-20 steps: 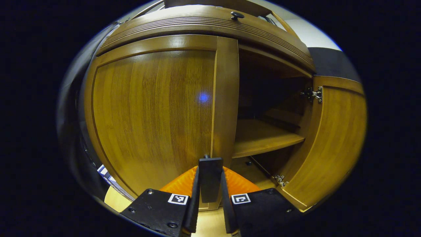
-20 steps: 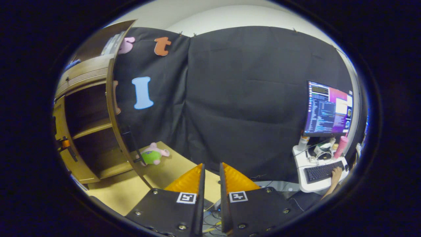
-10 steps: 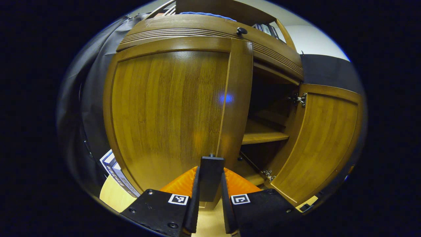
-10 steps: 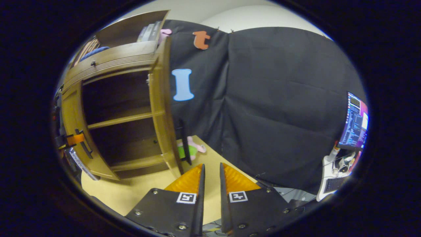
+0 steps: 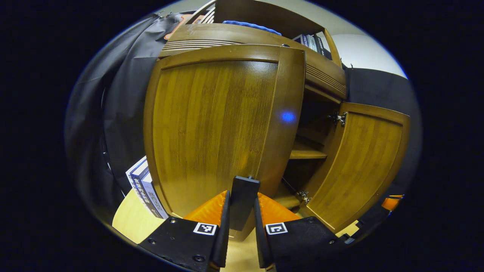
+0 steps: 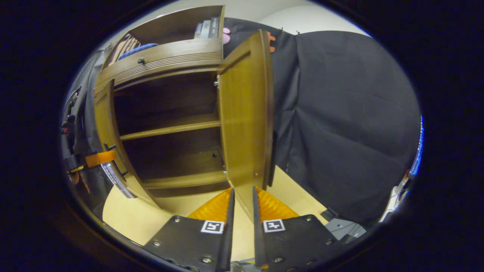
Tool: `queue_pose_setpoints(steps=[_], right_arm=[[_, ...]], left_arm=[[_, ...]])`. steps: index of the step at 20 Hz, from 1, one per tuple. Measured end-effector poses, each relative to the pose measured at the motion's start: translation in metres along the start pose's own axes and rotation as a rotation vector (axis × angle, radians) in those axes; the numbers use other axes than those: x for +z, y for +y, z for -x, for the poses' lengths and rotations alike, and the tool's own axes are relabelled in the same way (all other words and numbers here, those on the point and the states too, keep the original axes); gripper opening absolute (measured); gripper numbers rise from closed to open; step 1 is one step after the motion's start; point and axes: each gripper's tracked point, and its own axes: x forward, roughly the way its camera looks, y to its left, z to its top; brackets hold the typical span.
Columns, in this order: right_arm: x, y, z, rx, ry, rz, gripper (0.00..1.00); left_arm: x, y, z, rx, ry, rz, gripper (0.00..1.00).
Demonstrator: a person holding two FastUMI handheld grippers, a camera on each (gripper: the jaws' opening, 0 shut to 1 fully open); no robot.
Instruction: Open the right door of the double-door shoe cabinet with the right hand, and open the left door with the left hand.
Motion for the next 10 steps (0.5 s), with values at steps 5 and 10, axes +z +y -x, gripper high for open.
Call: queue_pose_setpoints(steps=[5,10], right_arm=[[0.003,0.037,-0.01,0.098,0.007,0.014,0.48],[0.008,0.077,-0.015,0.197,0.016,0.044,0.53]], left_arm=[[-0.002,0.014,0.025,0.022,-0.005,0.037,0.33],[-0.006,0.027,0.047,0.042,-0.013,0.117,0.31]])
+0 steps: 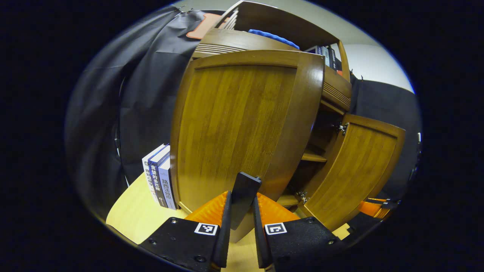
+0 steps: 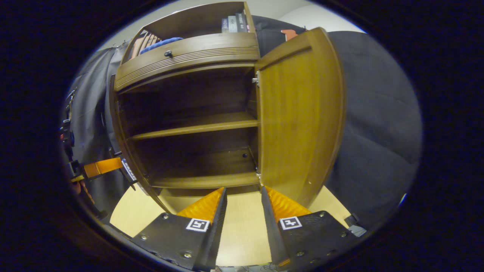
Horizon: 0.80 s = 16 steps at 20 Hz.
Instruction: Open the right door of the double-door shoe cabinet with the right hand, and open the left door with the left hand.
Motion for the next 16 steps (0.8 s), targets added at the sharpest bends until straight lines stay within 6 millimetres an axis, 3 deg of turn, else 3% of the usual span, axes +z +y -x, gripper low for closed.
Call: queue_pose_setpoints(steps=[4,5,9,10,12,16], right_arm=[[-0.007,0.028,-0.007,0.077,0.026,0.039,0.53],[-0.009,0.035,-0.008,0.098,0.033,0.044,0.53],[-0.012,0.061,-0.015,0.168,0.043,0.069,0.53],[-0.013,0.066,-0.016,0.183,0.046,0.073,0.53],[-0.015,0.075,-0.016,0.208,0.049,0.077,0.49],[-0.024,0.089,-0.018,0.248,0.066,0.078,0.53]], left_arm=[[0.001,0.014,0.018,0.037,-0.009,-0.014,0.29],[0.001,0.018,0.022,0.048,-0.009,-0.018,0.22],[0.003,0.032,0.036,0.086,-0.011,0.008,0.18],[0.003,0.035,0.04,0.097,-0.012,0.01,0.21],[0.005,0.044,0.046,0.123,-0.015,0.015,0.17],[0.008,0.067,0.059,0.192,-0.025,0.019,0.14]])
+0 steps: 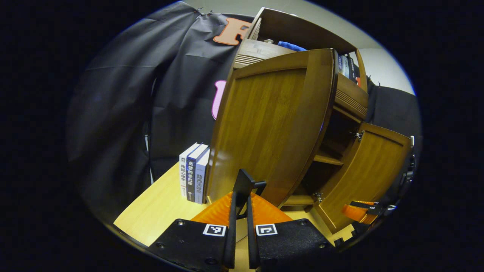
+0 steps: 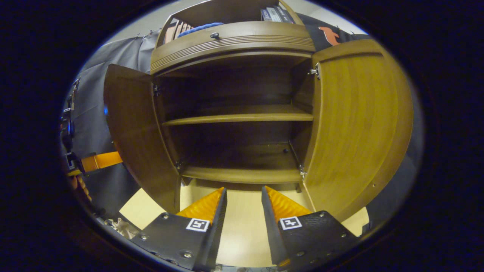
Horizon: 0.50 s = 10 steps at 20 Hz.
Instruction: Open the right door of the double-door shoe cabinet with the right hand, and open the left door with the left hand.
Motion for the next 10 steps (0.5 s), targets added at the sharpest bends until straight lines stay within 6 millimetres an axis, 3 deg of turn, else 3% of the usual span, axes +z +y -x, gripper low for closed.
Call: queue_pose_setpoints(steps=[7,8,10], right_arm=[[-0.001,0.013,-0.012,0.048,0.01,0.005,0.49],[-0.001,0.014,-0.014,0.052,0.011,0.005,0.53],[-0.002,0.016,-0.018,0.06,0.014,0.005,0.49]], left_arm=[[0.001,0.043,0.011,0.114,0.005,0.004,0.1],[0.001,0.047,0.012,0.128,0.003,0.005,0.1],[0.003,0.055,0.014,0.149,0.0,0.007,0.09]])
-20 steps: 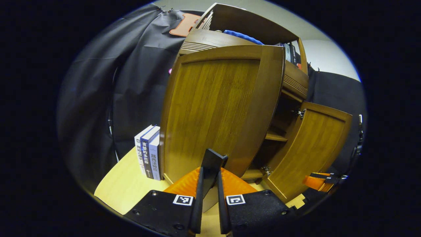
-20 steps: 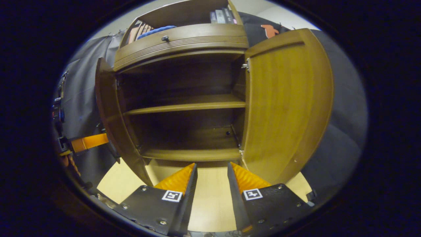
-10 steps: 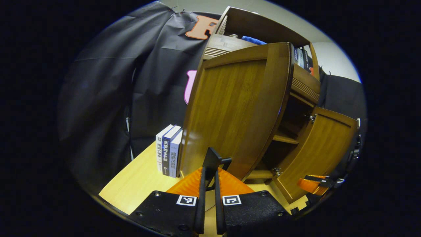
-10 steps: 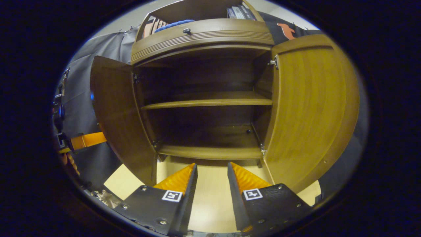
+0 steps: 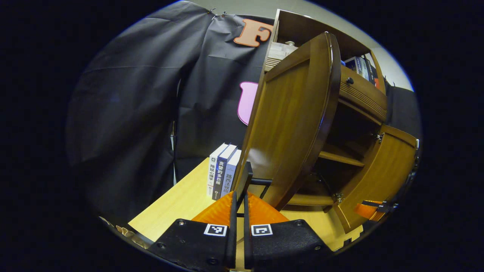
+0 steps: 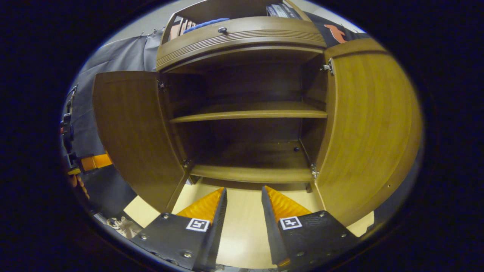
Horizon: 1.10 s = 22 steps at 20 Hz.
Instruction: Open the right door of the double-door shoe cabinet with the right hand, and open the left door with the left hand.
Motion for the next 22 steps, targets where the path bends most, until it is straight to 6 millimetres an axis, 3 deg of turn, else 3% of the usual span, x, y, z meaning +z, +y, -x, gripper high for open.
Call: queue_pose_setpoints(steps=[1,4,5,6,12,15,16,21,22], right_arm=[[0.0,0.001,-0.001,0.004,0.002,0.0,0.53],[0.001,0.005,-0.007,0.018,0.005,0.002,0.48],[0.001,0.006,-0.009,0.024,0.008,0.002,0.53],[0.0,0.007,-0.01,0.029,0.009,0.001,0.49],[-0.003,0.011,-0.012,0.06,0.014,-0.014,0.53],[-0.004,0.012,-0.013,0.064,0.019,-0.011,0.49],[-0.004,0.012,-0.013,0.064,0.021,-0.01,0.53],[-0.004,0.014,-0.015,0.079,0.033,-0.006,0.53],[-0.005,0.015,-0.015,0.085,0.036,-0.007,0.48]], left_arm=[[0.001,0.003,0.001,0.01,-0.001,0.0,0.09],[0.001,0.012,0.001,0.036,-0.005,0.001,0.08],[0.002,0.014,0.001,0.043,-0.006,0.004,0.08],[0.002,0.015,0.001,0.048,-0.006,0.005,0.08],[0.004,0.017,0.003,0.071,-0.004,-0.008,0.08],[0.004,0.022,0.005,0.09,-0.002,-0.015,0.07],[0.003,0.025,0.007,0.103,0.002,-0.016,0.07],[-0.005,0.05,0.017,0.173,0.026,0.011,0.07],[-0.007,0.055,0.02,0.187,0.025,0.021,0.07]])
